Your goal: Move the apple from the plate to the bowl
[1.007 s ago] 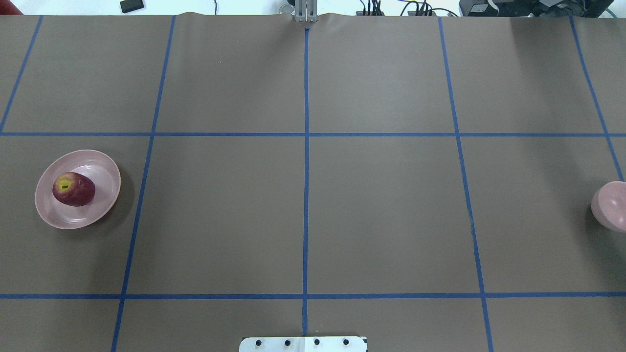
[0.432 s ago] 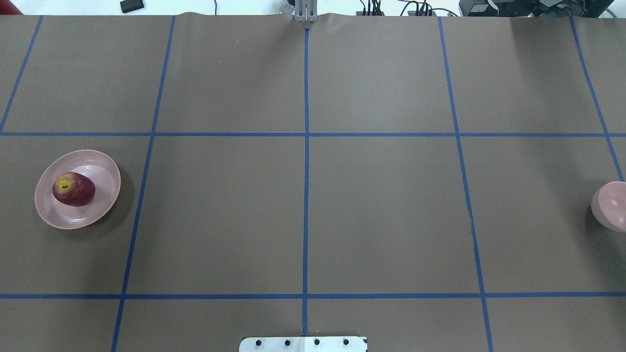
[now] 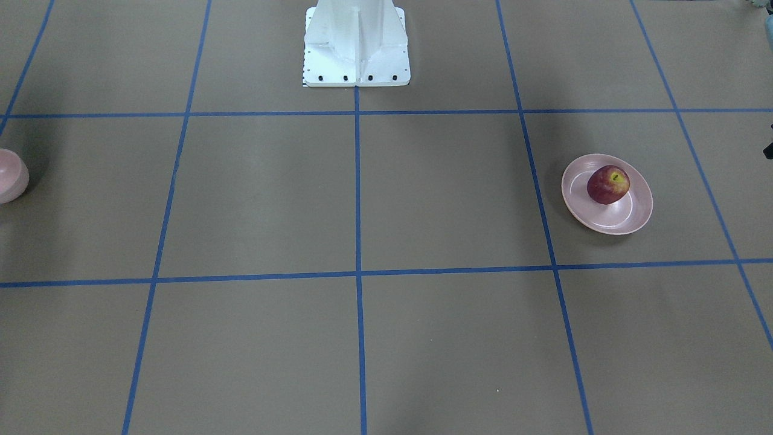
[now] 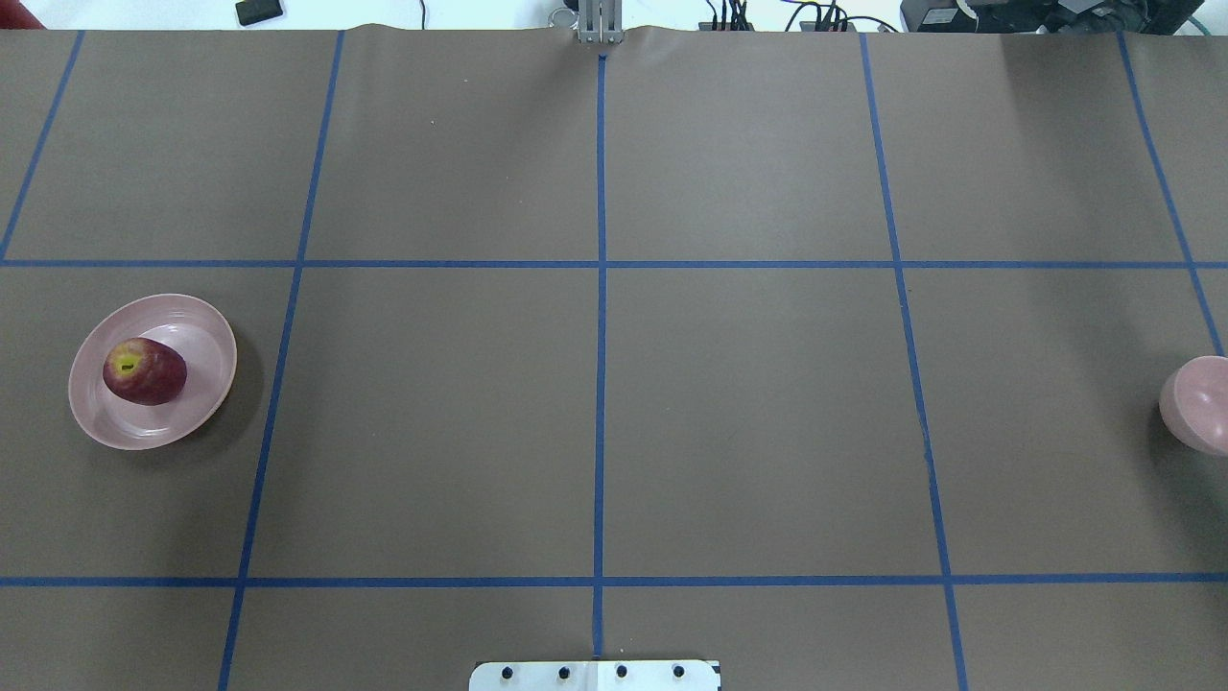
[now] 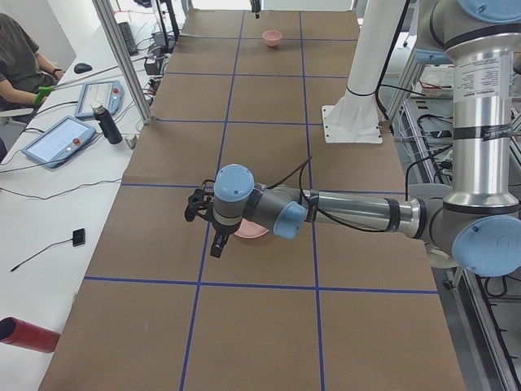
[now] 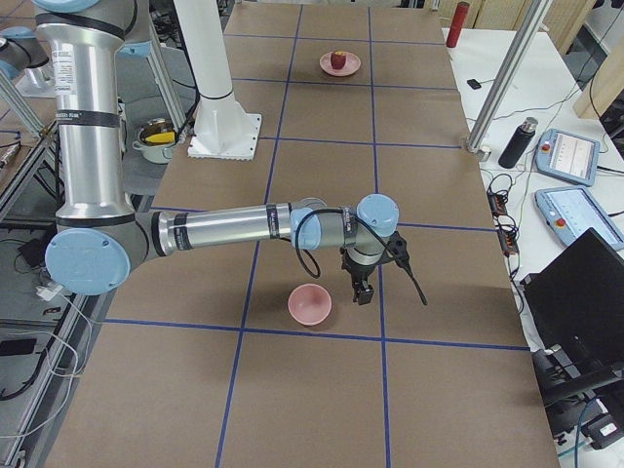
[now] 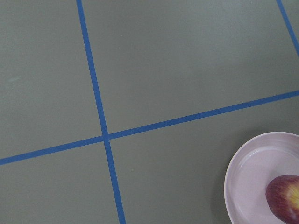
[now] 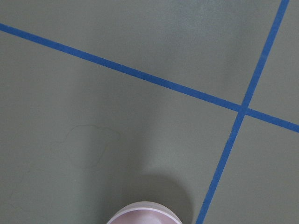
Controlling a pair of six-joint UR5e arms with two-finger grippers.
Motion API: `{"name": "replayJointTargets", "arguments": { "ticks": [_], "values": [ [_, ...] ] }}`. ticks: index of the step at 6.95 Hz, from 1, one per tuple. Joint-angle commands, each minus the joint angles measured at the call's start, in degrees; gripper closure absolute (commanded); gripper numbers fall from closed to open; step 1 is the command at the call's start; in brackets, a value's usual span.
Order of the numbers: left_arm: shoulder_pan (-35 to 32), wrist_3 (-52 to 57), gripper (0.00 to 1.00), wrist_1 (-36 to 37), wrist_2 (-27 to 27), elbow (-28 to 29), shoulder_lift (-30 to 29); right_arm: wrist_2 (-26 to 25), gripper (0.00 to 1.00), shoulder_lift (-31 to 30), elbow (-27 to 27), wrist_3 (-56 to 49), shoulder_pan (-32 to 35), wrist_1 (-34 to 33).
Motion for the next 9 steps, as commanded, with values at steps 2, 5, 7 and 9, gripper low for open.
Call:
{"name": "replayJointTargets", "arguments": {
  "ticks": [2,5,7,9],
  "values": [
    [0.08,-2.43,0.02,-0.09,0.00,-0.65,-0.10,-0.08,0.01,-1.55,-2.45,-0.10,-1.94,0.08],
    [0.08,-2.87,0.02,-0.09,0.00,-0.74,-0.10,-1.66,0.09,-8.22,-6.21,1.64,-3.62,19.06],
    [0.08,-2.96,0.02,-0.09,0.00,-0.74,-0.10,-0.26,0.09,-8.76,-12.54,2.80,-5.20,26.50],
    [0.08,-3.13,0.02,-0.09,0.00,-0.74,-0.10,1.68,0.18,-8.76,-12.65,5.08,-6.43,26.71]
  ]
}}
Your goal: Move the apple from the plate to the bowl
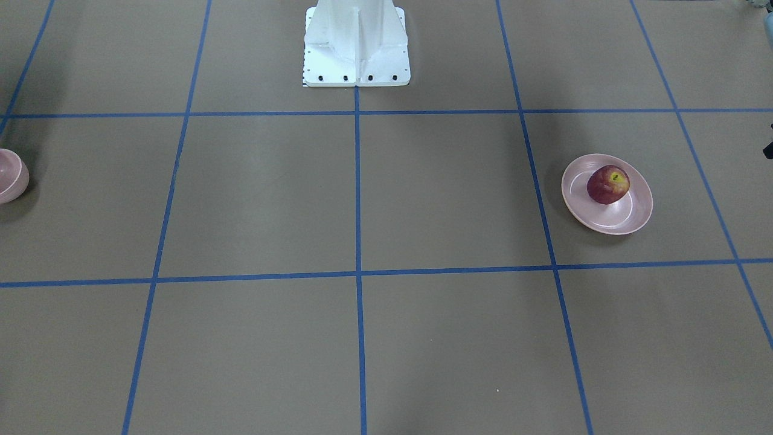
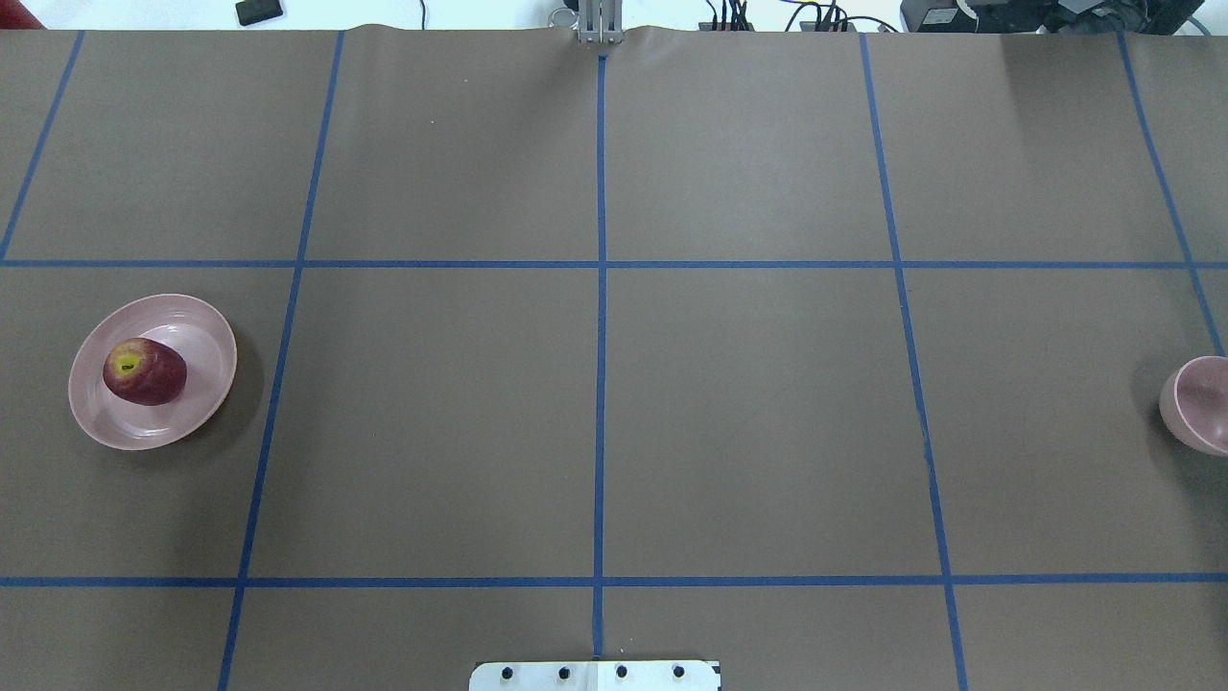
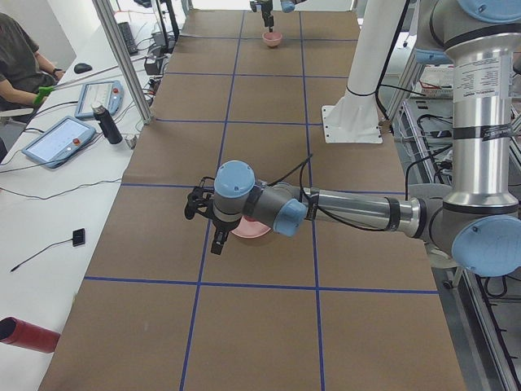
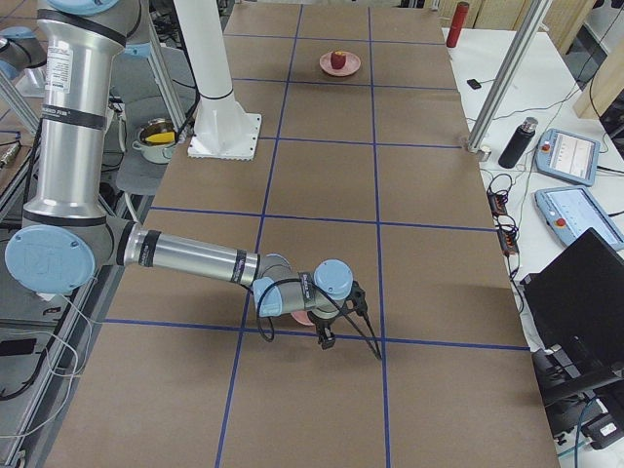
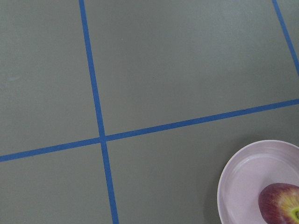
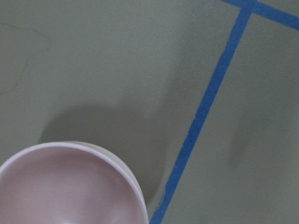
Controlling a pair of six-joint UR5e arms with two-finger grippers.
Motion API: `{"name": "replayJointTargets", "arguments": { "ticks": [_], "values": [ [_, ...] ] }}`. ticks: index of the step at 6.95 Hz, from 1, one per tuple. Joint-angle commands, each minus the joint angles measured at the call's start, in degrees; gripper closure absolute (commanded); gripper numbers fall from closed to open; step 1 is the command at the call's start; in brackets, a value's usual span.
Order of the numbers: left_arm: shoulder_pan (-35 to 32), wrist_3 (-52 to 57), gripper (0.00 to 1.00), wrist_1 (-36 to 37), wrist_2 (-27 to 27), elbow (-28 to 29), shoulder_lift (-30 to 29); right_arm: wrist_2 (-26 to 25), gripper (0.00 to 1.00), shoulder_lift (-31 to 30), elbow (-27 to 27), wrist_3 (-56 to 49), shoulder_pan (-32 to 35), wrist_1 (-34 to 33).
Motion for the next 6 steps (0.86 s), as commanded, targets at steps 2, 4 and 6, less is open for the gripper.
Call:
{"name": "replayJointTargets", "arguments": {
  "ticks": [2,4,6],
  "values": [
    [0.09,-0.23,0.02,0.00,0.00,0.00,0.08,0.78,0.99,-0.05,-0.55,0.97,-2.11,0.71],
    [0.09,-0.23,0.02,0.00,0.00,0.35,0.00,0.60,1.00,0.12,-0.20,3.32,-2.11,0.80],
    [0.17,-0.23,0.02,0.00,0.00,0.70,0.00,1.13,1.00,-0.31,5.92,9.11,-1.76,0.62]
  ]
}}
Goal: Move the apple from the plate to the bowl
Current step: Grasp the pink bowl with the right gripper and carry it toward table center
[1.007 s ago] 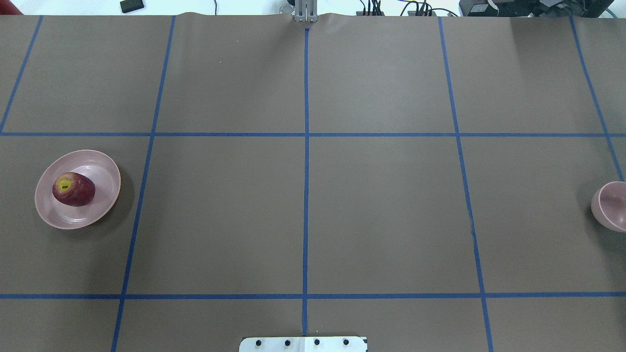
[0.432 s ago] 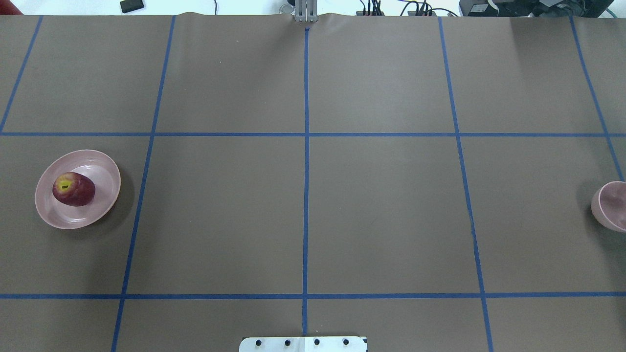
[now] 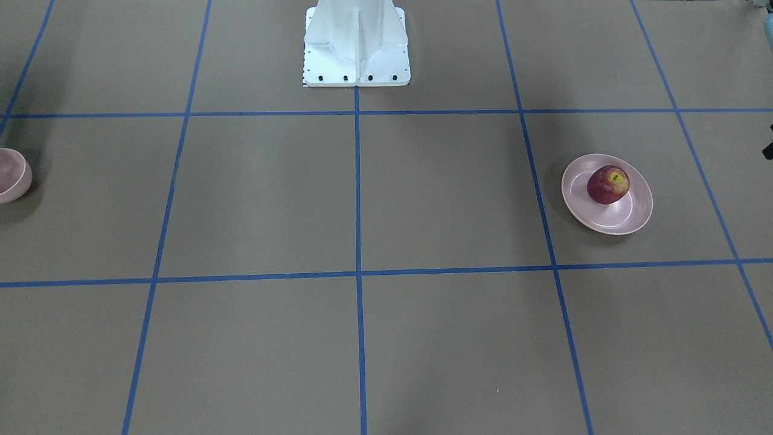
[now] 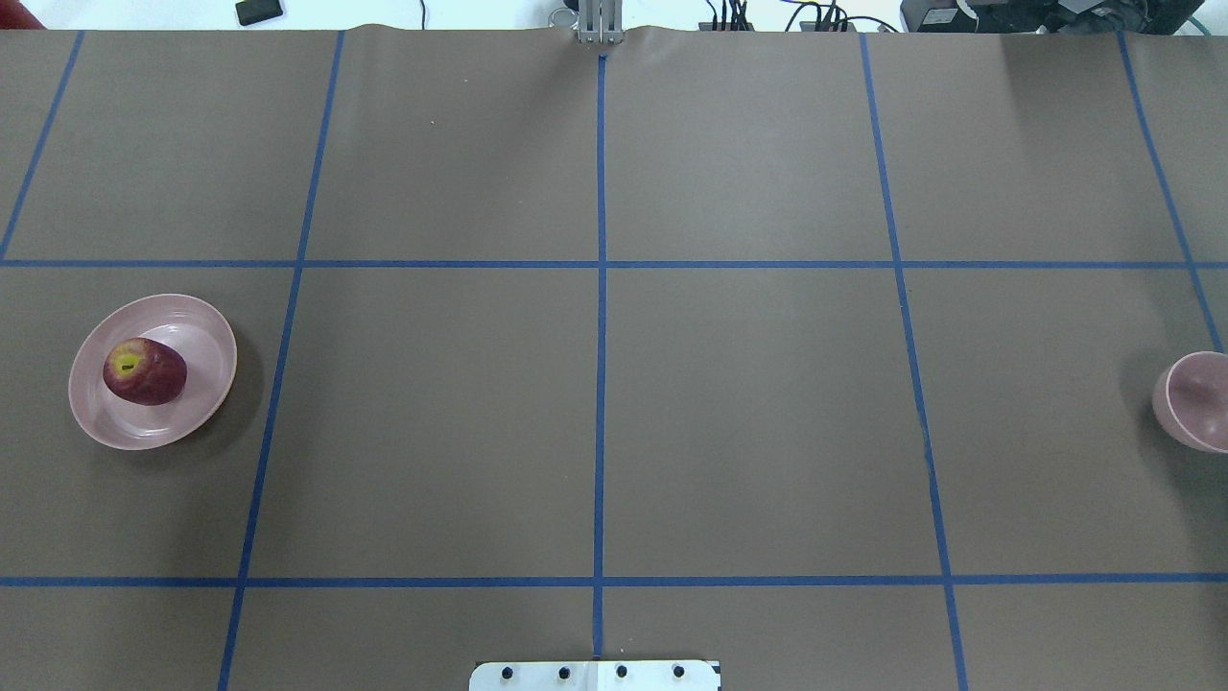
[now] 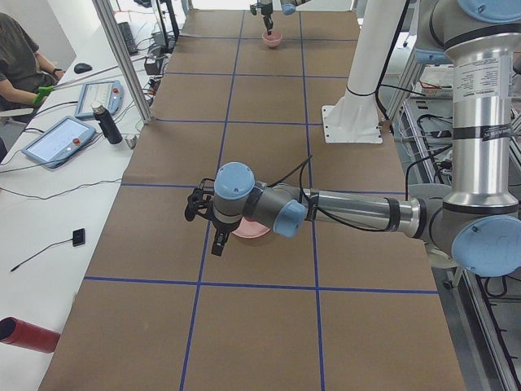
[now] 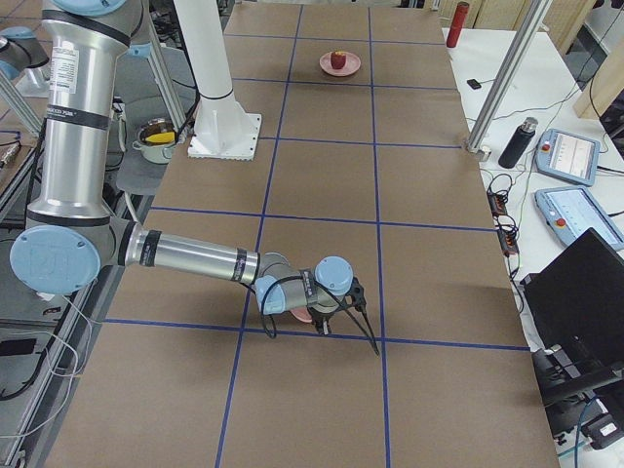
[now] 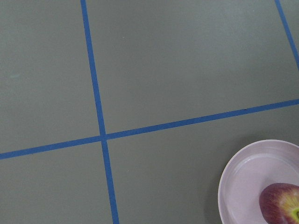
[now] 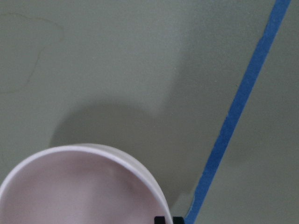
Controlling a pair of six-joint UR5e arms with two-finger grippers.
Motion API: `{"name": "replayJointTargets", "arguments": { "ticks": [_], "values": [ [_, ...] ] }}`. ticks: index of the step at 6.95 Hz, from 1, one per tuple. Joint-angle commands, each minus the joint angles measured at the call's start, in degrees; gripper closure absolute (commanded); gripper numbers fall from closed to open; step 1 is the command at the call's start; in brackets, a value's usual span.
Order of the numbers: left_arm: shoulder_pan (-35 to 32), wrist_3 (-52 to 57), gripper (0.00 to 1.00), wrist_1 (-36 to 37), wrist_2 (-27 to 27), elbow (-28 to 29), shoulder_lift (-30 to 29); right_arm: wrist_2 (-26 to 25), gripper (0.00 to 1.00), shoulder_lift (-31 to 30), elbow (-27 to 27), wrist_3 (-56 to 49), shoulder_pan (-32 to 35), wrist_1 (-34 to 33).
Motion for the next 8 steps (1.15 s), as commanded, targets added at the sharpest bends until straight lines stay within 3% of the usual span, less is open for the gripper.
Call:
{"name": "replayJointTargets", "arguments": {
  "ticks": [1,2,4,5,6,7,8],
  "values": [
    [0.03,-0.17,0.02,0.00,-0.26,-0.30,-0.01,2.46,1.00,0.30,9.41,11.60,0.09,-0.79],
    [0.12,-0.87,0.02,0.09,-0.53,-0.48,-0.10,3.52,1.00,3.96,11.73,23.34,-0.69,-0.36],
    [2.74,-8.33,0.02,-2.09,-0.44,-0.57,-0.36,3.72,1.00,15.36,13.16,42.78,-10.49,-0.27],
    [3.19,-9.05,0.02,-4.46,-0.35,-0.48,-0.01,1.45,1.00,23.52,13.07,55.49,-16.55,-0.44],
    [3.46,-8.97,0.02,-4.48,-0.18,-0.05,0.08,-5.80,1.00,31.43,12.28,64.32,-24.44,-0.96],
    [3.46,-9.05,0.02,-4.48,-0.09,-0.48,0.08,-10.74,1.00,37.95,10.71,68.15,-28.96,-3.67],
    [3.46,-9.23,0.02,-4.40,-0.18,-0.48,-0.10,-12.27,1.00,41.84,8.26,68.54,-32.13,-5.43]
  ]
}}
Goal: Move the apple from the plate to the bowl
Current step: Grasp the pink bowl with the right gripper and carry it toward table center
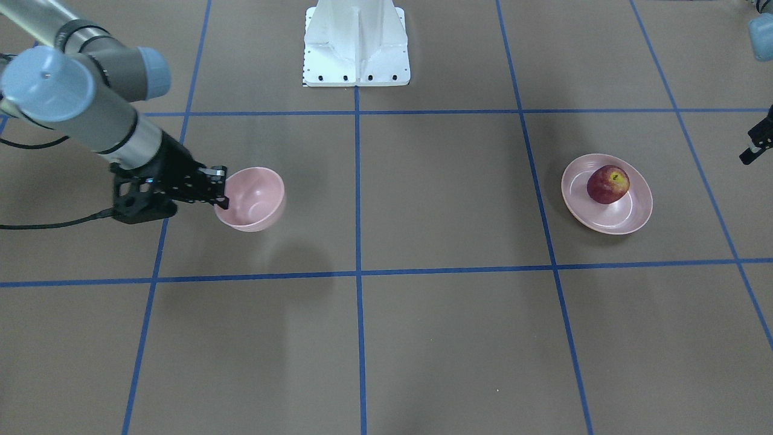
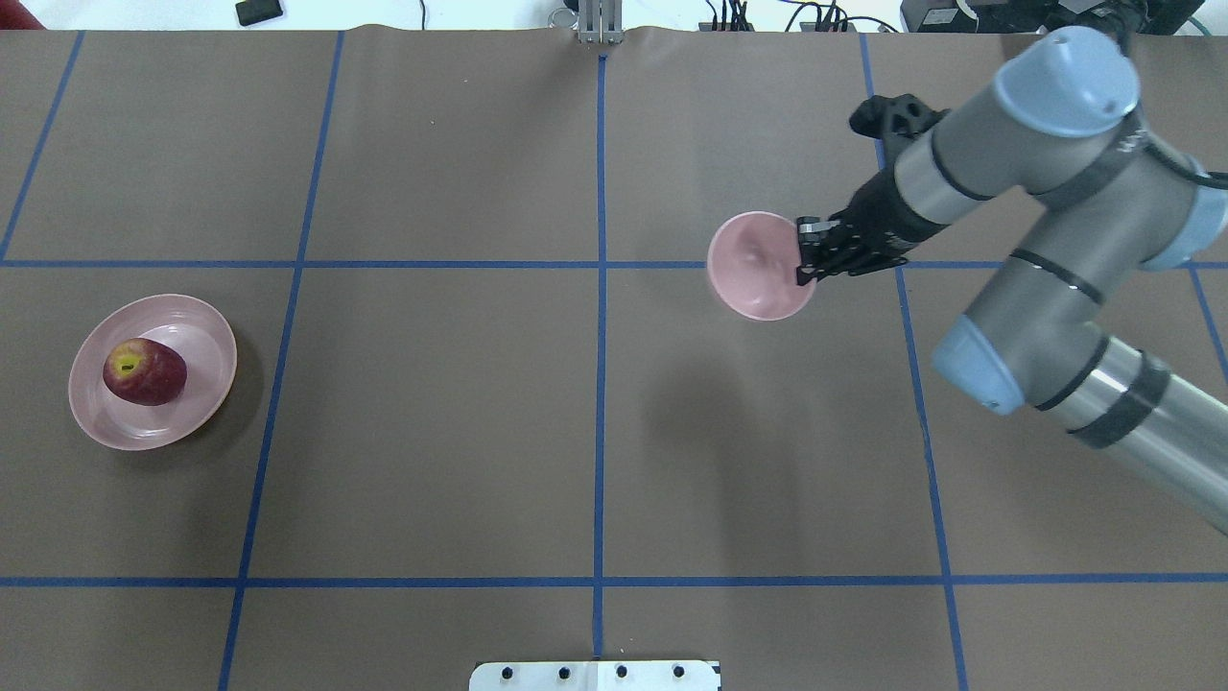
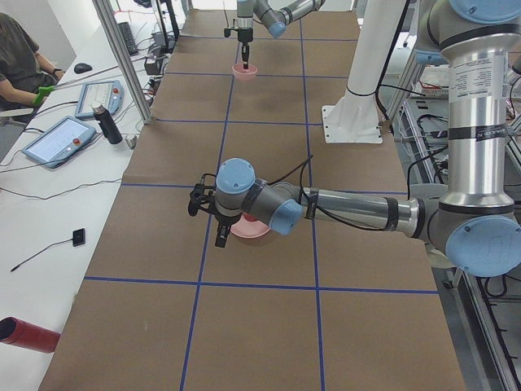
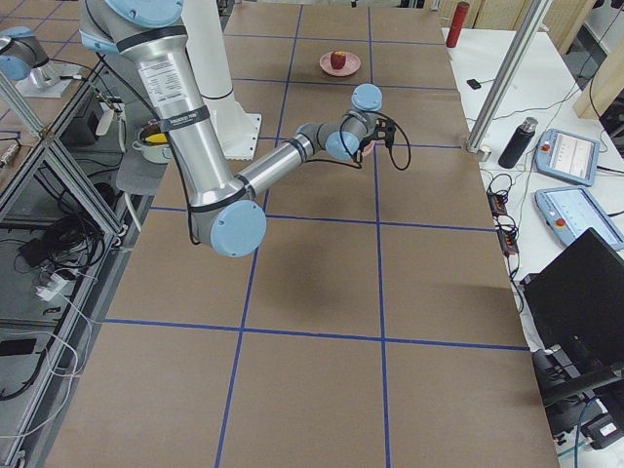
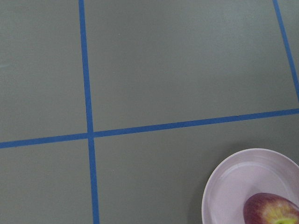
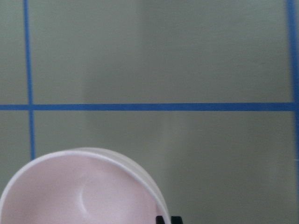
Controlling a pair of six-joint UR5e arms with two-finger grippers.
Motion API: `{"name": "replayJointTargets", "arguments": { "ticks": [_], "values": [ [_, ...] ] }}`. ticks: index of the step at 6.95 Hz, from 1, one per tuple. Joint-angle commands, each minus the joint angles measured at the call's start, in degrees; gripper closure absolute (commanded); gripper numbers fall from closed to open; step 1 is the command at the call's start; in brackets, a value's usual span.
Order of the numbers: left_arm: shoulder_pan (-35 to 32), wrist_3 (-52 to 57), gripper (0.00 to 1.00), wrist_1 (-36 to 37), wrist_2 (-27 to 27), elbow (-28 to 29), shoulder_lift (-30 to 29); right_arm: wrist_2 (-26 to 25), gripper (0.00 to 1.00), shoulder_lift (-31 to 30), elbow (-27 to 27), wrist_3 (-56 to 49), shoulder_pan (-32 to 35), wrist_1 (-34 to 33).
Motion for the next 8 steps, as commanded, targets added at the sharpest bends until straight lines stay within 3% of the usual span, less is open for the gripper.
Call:
{"name": "replayJointTargets", "arguments": {
  "ticks": [1,2,4,8],
  "values": [
    [0.24,-3.00,0.02,0.23,-0.18,-0.17,-0.01,-7.65,1.00,6.57,-3.25,4.06,-8.35,-2.19],
    [5.46,-12.07,0.02,0.15,-0.19,-2.69,-0.01,-12.12,1.00,8.23,-4.47,8.25,-11.25,-2.10],
    [15.23,-28.62,0.02,0.06,1.91,-10.33,0.08,-13.75,1.00,9.29,-8.23,10.31,-12.87,-2.01],
    [26.23,-36.50,0.04,-0.21,10.00,-14.06,3.77,-14.10,1.00,13.17,-13.62,14.07,-12.87,-1.75]
  ]
}}
